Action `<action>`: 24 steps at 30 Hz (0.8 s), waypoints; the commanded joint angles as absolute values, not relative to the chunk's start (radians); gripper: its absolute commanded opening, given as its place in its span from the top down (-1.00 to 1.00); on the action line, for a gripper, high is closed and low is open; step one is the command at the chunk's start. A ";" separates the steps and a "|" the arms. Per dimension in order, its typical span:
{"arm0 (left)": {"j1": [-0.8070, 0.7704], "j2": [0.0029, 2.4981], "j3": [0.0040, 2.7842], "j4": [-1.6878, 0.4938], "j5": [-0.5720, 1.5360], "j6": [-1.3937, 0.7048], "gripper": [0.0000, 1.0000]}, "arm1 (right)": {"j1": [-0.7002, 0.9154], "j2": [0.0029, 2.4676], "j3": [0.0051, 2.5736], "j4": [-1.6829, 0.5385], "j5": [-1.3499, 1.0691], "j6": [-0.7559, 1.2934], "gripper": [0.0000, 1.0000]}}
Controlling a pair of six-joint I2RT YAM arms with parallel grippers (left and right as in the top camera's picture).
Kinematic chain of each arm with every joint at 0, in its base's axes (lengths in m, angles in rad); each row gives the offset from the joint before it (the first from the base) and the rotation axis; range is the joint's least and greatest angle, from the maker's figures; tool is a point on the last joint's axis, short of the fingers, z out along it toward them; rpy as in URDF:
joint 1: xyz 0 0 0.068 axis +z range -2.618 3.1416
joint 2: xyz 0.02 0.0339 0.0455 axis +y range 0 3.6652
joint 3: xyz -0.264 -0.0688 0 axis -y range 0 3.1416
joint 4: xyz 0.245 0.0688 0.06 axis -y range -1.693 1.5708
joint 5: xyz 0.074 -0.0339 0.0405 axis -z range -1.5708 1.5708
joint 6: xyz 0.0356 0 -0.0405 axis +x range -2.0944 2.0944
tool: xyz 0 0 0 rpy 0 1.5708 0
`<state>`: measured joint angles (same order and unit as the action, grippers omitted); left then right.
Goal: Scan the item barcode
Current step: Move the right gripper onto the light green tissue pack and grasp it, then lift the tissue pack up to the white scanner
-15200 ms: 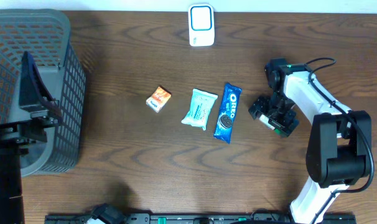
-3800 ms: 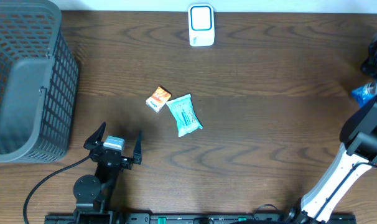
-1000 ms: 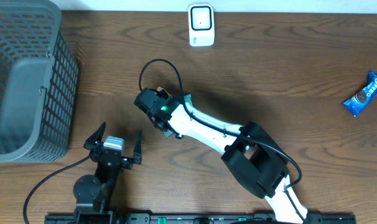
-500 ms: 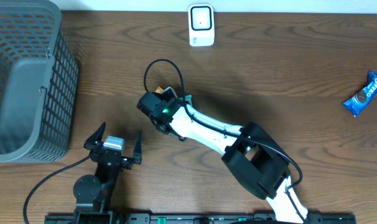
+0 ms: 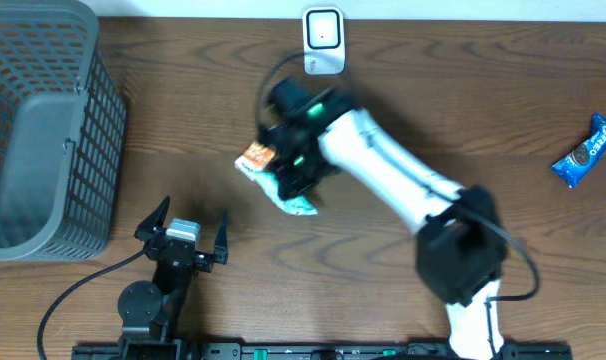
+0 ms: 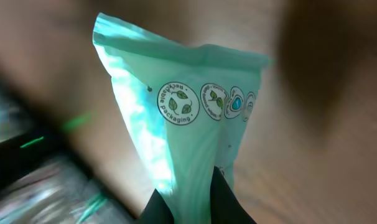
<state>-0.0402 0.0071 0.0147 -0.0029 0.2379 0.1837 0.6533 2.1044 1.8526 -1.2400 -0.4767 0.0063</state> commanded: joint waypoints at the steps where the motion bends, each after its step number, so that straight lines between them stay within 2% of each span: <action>1: -0.041 0.004 0.004 -0.045 0.261 0.179 -0.96 | 0.526 2.110 1.840 -1.273 -0.925 -0.228 0.98; 8: -0.041 0.004 0.004 -0.045 0.261 0.179 -0.96 | 0.386 2.164 1.762 -1.279 -1.214 -0.365 0.98; 13: -0.041 0.004 0.004 -0.045 0.261 0.179 -0.96 | 0.337 2.174 1.669 -1.271 -1.369 -0.544 0.98; 17: -0.041 0.004 0.004 -0.045 0.261 0.179 -0.95 | 0.321 2.174 1.584 -1.267 -1.375 -0.656 0.98; 24: -0.041 0.004 0.004 -0.045 0.261 0.179 -0.96 | 0.326 2.174 1.459 -1.290 -1.376 -1.068 0.98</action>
<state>-0.0402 0.0071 0.0151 -0.0032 0.2379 0.1837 0.3237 2.1654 1.4895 -1.2827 -1.3106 -0.8032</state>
